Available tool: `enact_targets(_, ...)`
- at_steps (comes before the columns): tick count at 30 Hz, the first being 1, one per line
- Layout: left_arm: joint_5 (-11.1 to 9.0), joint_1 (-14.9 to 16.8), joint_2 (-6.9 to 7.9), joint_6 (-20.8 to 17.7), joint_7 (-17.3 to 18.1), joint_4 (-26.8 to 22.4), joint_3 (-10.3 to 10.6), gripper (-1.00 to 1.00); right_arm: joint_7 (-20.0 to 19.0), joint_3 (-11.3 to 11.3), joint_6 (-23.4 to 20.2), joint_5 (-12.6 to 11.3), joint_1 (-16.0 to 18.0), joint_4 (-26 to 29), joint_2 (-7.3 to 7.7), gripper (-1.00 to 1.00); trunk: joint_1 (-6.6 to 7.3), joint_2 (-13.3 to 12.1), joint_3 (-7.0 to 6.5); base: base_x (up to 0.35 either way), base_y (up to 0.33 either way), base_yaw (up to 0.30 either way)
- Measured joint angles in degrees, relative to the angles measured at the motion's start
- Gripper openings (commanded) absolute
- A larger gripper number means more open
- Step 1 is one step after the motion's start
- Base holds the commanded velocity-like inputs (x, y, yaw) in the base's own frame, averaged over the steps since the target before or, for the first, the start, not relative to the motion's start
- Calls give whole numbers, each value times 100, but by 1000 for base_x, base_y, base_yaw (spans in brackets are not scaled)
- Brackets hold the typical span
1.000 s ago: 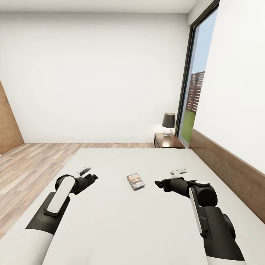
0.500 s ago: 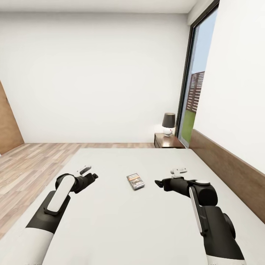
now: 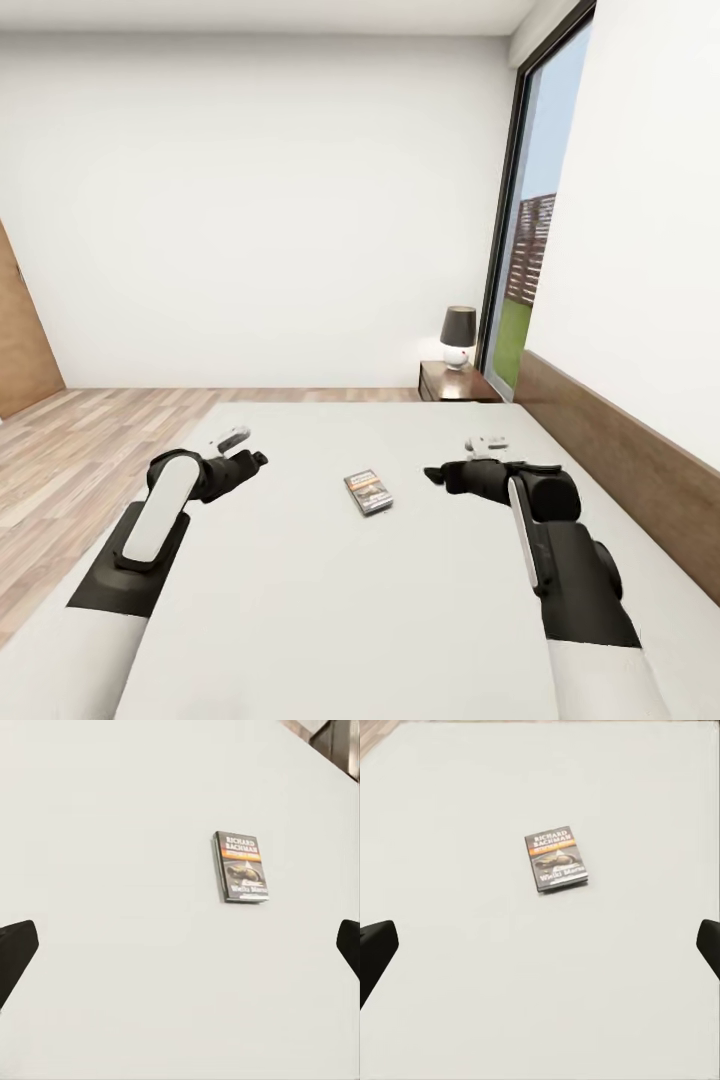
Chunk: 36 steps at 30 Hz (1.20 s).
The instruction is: In the bedroom, move the book from the bed onto either nightstand, and place the two sandals side by side next to the bed.
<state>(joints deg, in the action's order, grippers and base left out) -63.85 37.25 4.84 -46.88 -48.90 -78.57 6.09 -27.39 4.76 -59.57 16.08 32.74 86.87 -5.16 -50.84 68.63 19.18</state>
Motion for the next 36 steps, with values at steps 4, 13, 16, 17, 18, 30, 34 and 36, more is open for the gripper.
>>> enact_targets(4,-55,7,-4,-34,-55,-91,-3,100,220,86,-25,-24,414,-627,-10,100,-88,161,72,0,0,-2)
enact_targets(13,-444,76,24,-139,-143,170,19,100,1232,419,1211,-179,1511,-3192,-66,100,-198,363,163,0,0,0)
enact_targets(16,-452,72,45,-136,-147,263,6,100,1266,433,1390,-224,1549,-3324,-73,100,-198,363,163,0,0,0)
enact_targets(17,-455,69,55,-133,-147,303,-2,100,1277,438,1453,-263,1561,-3371,-77,100,-198,363,163,0,0,0)
enact_targets(18,-458,65,66,-131,-151,338,-9,100,1284,442,1502,-311,1572,-3409,-80,100,-198,363,163,0,0,0)
enact_targets(30,-528,73,198,-157,-133,556,-45,100,1427,430,1421,-785,1955,-4057,-111,100,-198,363,232,0,0,0)
enact_targets(34,-530,142,205,-163,-142,554,-47,100,1460,440,1354,-821,2573,-4753,-127,100,-198,363,266,0,0,0)
enact_targets(36,-518,256,215,-174,-155,529,-49,100,1481,442,1397,-845,3108,-5675,-141,100,-199,363,284,0,0,0)
